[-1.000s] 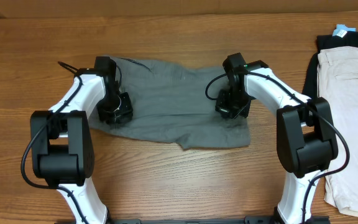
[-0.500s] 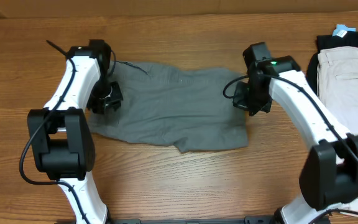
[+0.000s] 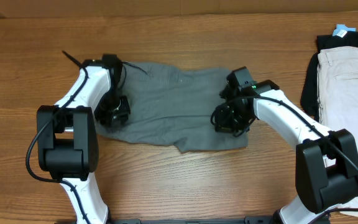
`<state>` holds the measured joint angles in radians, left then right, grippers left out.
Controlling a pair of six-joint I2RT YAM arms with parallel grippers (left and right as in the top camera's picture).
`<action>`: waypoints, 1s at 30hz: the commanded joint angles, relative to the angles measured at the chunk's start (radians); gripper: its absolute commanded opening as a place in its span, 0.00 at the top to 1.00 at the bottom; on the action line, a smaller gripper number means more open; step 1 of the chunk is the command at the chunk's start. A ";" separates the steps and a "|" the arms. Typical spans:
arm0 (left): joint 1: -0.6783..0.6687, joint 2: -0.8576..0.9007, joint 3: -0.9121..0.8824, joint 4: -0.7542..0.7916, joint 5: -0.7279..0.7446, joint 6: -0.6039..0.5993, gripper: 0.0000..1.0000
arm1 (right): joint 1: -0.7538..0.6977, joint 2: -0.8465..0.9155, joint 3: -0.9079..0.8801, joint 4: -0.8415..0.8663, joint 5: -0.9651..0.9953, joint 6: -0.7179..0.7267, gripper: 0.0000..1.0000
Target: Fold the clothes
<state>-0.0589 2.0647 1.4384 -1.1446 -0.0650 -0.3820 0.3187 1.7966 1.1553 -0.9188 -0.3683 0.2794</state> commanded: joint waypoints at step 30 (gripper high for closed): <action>0.150 0.006 -0.134 0.045 0.027 0.000 0.78 | -0.171 -0.169 0.007 -0.102 -0.072 0.053 0.96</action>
<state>0.0765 2.0308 1.3437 -1.1038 0.0174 -0.3828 0.1440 1.7226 1.1198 -1.0092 -0.4057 0.3584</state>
